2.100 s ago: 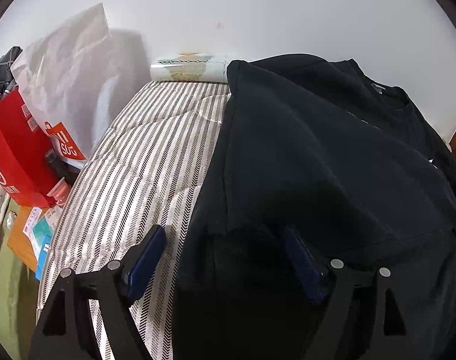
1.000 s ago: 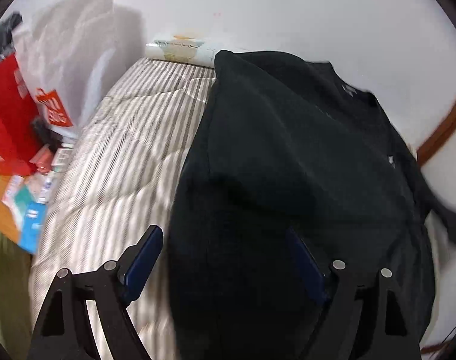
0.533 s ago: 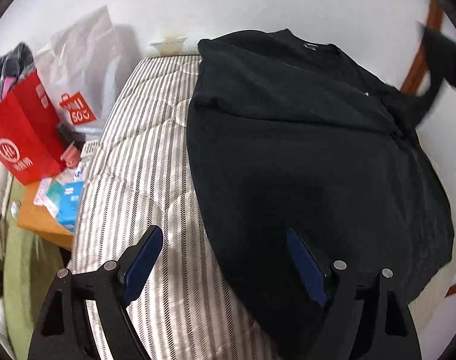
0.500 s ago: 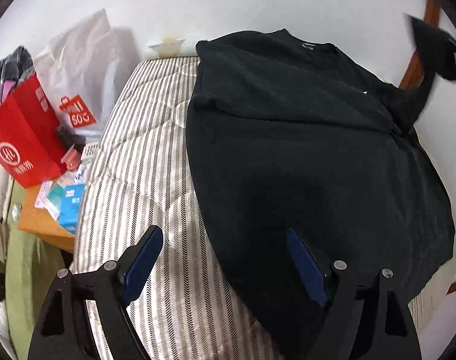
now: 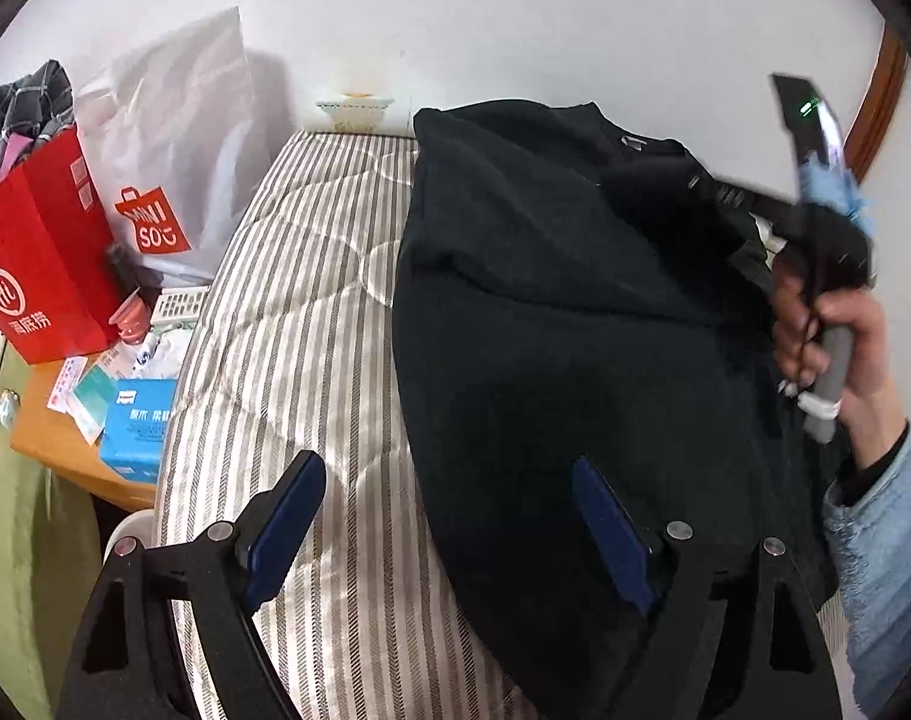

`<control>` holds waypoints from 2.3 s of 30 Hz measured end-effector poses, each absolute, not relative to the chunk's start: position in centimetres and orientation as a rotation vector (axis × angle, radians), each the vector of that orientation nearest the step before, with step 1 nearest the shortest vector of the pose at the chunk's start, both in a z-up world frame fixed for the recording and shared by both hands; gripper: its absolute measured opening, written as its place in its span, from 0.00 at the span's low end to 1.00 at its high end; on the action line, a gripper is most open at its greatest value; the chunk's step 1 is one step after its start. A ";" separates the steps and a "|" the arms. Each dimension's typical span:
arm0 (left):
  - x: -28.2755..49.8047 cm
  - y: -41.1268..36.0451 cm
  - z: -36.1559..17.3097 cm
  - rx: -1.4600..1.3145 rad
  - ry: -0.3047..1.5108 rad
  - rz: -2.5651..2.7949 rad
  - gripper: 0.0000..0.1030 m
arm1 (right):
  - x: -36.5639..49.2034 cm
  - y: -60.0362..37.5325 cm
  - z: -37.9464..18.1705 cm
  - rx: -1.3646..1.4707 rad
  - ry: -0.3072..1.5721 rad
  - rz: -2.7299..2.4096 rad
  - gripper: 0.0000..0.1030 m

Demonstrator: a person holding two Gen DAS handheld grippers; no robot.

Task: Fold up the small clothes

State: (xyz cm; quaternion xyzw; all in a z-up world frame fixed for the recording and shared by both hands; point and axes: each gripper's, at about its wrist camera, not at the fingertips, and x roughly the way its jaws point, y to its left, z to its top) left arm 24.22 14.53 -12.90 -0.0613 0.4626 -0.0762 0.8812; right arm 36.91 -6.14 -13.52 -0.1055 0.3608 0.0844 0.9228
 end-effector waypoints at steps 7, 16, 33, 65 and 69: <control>25.8 11.9 -12.6 -0.104 0.987 -0.185 0.81 | 35.0 -9.2 -16.6 -0.297 0.867 0.199 0.79; 27.4 5.0 -12.0 -0.035 0.993 -0.230 0.81 | 29.0 -15.9 -14.4 -0.168 0.858 0.268 0.79; 35.0 -9.2 -11.9 0.185 0.879 -0.264 0.80 | 31.0 -29.9 -14.7 0.014 0.767 -0.028 0.33; 38.7 8.6 -13.4 -0.054 0.836 0.100 0.38 | 31.0 -32.1 -16.2 0.092 0.760 -0.085 0.34; 39.0 10.6 -14.8 -0.146 0.886 0.031 0.44 | 30.9 -31.8 -16.4 0.078 0.761 -0.081 0.35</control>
